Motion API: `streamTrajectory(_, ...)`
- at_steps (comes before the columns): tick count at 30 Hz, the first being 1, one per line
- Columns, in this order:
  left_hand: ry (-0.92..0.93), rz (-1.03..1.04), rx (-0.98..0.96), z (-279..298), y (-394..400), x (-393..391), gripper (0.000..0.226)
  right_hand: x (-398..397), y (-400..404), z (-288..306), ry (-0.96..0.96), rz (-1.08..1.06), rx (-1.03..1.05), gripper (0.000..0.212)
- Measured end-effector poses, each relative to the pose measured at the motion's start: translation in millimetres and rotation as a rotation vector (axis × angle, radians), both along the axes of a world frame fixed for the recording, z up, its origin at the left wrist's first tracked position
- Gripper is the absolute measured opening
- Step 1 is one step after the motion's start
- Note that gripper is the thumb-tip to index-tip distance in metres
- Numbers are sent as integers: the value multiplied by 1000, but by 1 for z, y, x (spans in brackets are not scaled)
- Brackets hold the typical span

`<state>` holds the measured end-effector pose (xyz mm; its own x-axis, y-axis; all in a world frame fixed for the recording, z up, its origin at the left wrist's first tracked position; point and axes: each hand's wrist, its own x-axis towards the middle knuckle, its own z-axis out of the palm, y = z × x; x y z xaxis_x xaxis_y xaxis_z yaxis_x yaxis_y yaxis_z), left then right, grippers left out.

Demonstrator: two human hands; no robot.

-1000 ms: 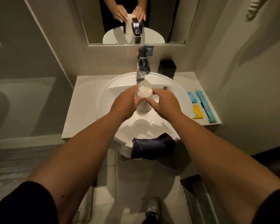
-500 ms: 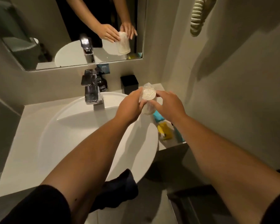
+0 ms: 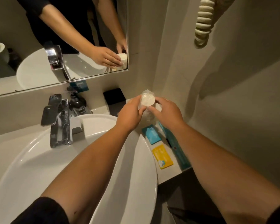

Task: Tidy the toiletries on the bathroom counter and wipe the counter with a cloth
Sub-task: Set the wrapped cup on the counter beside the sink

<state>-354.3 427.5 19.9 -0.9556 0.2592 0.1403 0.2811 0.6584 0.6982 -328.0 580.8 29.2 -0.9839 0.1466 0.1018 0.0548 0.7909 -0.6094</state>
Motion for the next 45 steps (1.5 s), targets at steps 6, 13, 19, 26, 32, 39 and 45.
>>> streamTrajectory(6, -45, 44, 38, -29, 14, -38, 43, -39, 3, -31, -27, -30, -48, 45)
streamTrajectory(13, -74, 57, 27, -49, 26, -71, 38, -74, 10, -61, -10, -16, -82, 43)
streamTrajectory(19, -49, 82, 29, -51, 33, -86, 38, -95, 12, -69, -4, -26, -139, 35)
streamTrajectory(26, -40, 76, 16, -54, 34, -93, 41, -104, 12, -73, -13, -28, -131, 33)
streamTrajectory(32, -65, 21, -30, -48, 27, -82, 55, -98, 14, -65, -2, -24, -95, 39)
streamTrajectory(39, 115, -294, -467, -32, -19, -24, 35, -36, 19, -38, -37, -74, 52, 31)
streamTrajectory(45, 207, -437, -625, -41, -63, -11, 52, 11, -2, -57, -442, 18, 408, 31)
